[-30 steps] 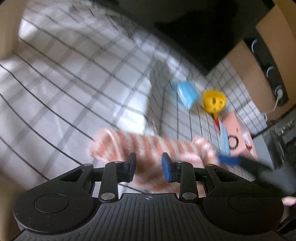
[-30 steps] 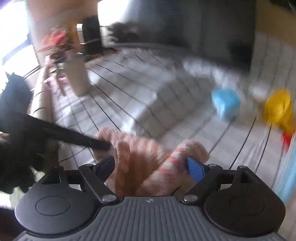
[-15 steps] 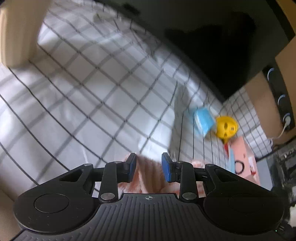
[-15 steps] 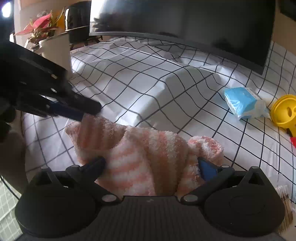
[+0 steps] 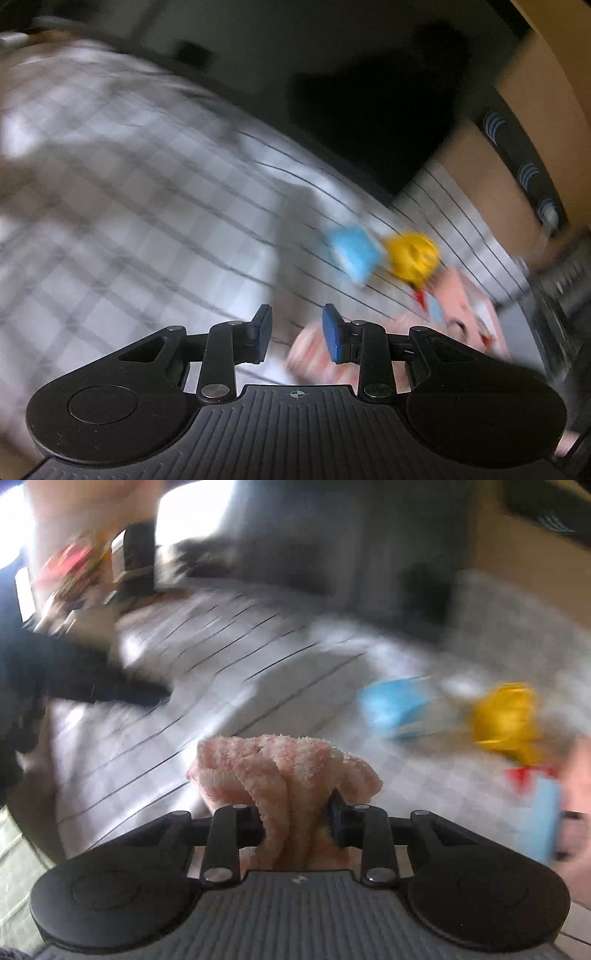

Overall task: Organize soft objects
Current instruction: 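Grasp the cotton swab box with the left tool while the right tool holds the towel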

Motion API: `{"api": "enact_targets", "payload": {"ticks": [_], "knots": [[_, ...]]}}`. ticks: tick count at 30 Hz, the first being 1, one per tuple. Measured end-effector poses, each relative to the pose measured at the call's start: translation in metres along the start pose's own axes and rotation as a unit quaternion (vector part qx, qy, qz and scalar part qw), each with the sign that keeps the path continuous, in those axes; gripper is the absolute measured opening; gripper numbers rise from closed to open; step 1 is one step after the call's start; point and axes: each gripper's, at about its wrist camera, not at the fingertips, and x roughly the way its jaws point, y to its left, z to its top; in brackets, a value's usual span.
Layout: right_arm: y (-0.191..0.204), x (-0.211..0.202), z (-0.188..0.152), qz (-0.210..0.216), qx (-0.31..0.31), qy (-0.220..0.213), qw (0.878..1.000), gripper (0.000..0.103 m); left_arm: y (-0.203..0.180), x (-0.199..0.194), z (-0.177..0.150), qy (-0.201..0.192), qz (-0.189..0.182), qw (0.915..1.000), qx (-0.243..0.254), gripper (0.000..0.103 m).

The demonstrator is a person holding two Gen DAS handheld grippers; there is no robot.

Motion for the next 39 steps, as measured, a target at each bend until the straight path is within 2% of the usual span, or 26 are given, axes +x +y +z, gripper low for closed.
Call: {"api": "enact_targets", "payload": {"ticks": [3, 5, 7, 10, 12, 14, 16, 19, 21, 23, 25, 26, 28, 30, 33, 34, 36, 39], "knots": [[-0.049, -0.050, 0.002, -0.051, 0.052, -0.037, 0.997, 0.029, -0.048, 0.032, -0.009, 0.052, -0.059, 0.9951, 0.059, 0.033], [-0.083, -0.088, -0.004, -0.098, 0.080, -0.059, 0.990, 0.029, -0.083, 0.056, -0.022, 0.085, -0.075, 0.9898, 0.086, 0.033], [-0.112, -0.122, -0.019, -0.149, 0.093, -0.069, 0.982, 0.029, -0.103, 0.075, -0.035, 0.112, -0.063, 0.9899, 0.061, 0.033], [-0.140, -0.149, -0.053, -0.200, 0.107, -0.057, 0.972, 0.029, -0.117, 0.094, -0.054, 0.139, -0.053, 0.9889, -0.001, 0.033], [-0.154, -0.153, -0.084, -0.227, 0.116, -0.035, 0.966, 0.030, -0.125, 0.103, -0.064, 0.146, -0.009, 0.9885, -0.039, 0.033], [-0.163, -0.146, -0.115, -0.256, 0.133, -0.002, 0.957, 0.036, -0.139, 0.108, -0.070, 0.147, 0.019, 0.9878, -0.048, 0.033], [-0.169, -0.141, -0.142, -0.248, 0.150, 0.009, 0.957, 0.054, -0.154, 0.113, -0.071, 0.135, 0.047, 0.9891, -0.035, 0.033], [-0.174, -0.133, -0.167, -0.219, 0.173, 0.021, 0.960, 0.072, -0.182, 0.124, -0.074, 0.128, 0.087, 0.9879, 0.012, 0.033], [-0.179, -0.130, -0.179, -0.201, 0.189, 0.020, 0.961, 0.077, -0.202, 0.133, -0.080, 0.126, 0.115, 0.9834, 0.062, 0.035], [-0.185, -0.127, -0.189, -0.179, 0.199, 0.018, 0.963, 0.082, -0.221, 0.141, -0.087, 0.127, 0.126, 0.9780, 0.108, 0.043], [-0.194, -0.128, -0.199, -0.159, 0.217, 0.007, 0.963, 0.086, -0.237, 0.152, -0.092, 0.131, 0.126, 0.9746, 0.132, 0.058], [-0.195, -0.129, -0.201, -0.155, 0.217, 0.000, 0.964, 0.087, -0.245, 0.155, -0.095, 0.131, 0.128, 0.9726, 0.143, 0.063], [-0.196, -0.127, -0.203, -0.152, 0.201, -0.006, 0.968, 0.091, -0.256, 0.163, -0.100, 0.133, 0.134, 0.9683, 0.163, 0.083], [-0.192, -0.124, -0.205, -0.153, 0.181, -0.013, 0.972, 0.094, -0.265, 0.171, -0.108, 0.137, 0.137, 0.9622, 0.191, 0.096], [-0.187, -0.124, -0.207, -0.153, 0.161, -0.014, 0.975, 0.099, -0.276, 0.176, -0.123, 0.133, 0.158, 0.9485, 0.241, 0.098], [-0.187, -0.122, -0.207, -0.150, 0.160, -0.012, 0.976, 0.099, -0.276, 0.174, -0.126, 0.129, 0.158, 0.9486, 0.242, 0.098], [-0.189, -0.122, -0.206, -0.143, 0.161, -0.013, 0.977, 0.100, -0.272, 0.165, -0.124, 0.121, 0.157, 0.9540, 0.225, 0.097], [-0.196, -0.125, -0.207, -0.124, 0.172, -0.017, 0.977, 0.103, -0.260, 0.158, -0.120, 0.107, 0.194, 0.9536, 0.204, 0.097]]}}
